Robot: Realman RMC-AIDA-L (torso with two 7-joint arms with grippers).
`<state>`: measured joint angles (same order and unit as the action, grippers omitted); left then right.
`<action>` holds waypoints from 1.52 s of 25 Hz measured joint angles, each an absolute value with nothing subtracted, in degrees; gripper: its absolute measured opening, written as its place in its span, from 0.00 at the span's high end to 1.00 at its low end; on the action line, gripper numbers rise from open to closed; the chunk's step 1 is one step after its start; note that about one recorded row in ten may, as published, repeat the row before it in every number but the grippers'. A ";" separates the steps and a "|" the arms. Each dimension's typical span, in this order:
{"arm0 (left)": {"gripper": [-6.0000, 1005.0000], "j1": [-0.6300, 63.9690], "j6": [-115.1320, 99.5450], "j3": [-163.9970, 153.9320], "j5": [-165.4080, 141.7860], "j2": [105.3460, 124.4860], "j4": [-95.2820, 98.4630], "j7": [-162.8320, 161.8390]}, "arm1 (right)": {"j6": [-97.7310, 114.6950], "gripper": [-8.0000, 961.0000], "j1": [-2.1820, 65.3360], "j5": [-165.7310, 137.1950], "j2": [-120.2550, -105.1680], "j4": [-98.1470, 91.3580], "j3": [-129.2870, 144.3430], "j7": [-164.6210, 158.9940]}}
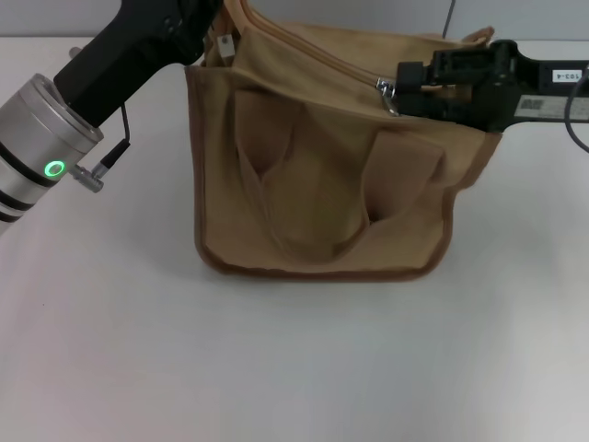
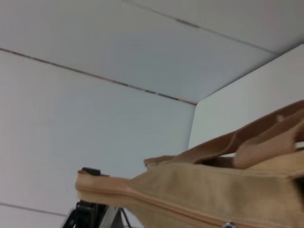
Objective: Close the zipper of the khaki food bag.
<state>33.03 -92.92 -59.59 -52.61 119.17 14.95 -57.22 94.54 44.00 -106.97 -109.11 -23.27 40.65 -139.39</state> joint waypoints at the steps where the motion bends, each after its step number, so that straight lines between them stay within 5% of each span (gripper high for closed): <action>1: 0.87 32.98 -92.92 -59.59 -52.60 119.17 14.95 -57.22 | 94.36 0.57 43.71 -106.92 -108.92 -23.37 40.58 -139.39; 7: 0.87 33.14 -92.93 -59.59 -52.57 119.17 14.97 -57.22 | 94.12 0.41 43.58 -106.79 -108.68 -23.05 40.89 -139.13; 32: 0.86 33.44 -92.97 -59.57 -52.60 119.18 14.85 -57.20 | 90.87 0.44 46.10 -109.18 -109.87 -23.24 43.01 -139.77; 38: 0.86 33.40 -93.00 -59.50 -52.55 119.17 14.85 -57.20 | 90.84 0.73 46.11 -109.00 -109.89 -23.33 42.83 -139.59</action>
<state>33.40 -93.00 -59.50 -52.55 119.17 14.85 -57.20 90.84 46.11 -109.00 -109.89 -23.33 42.84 -139.59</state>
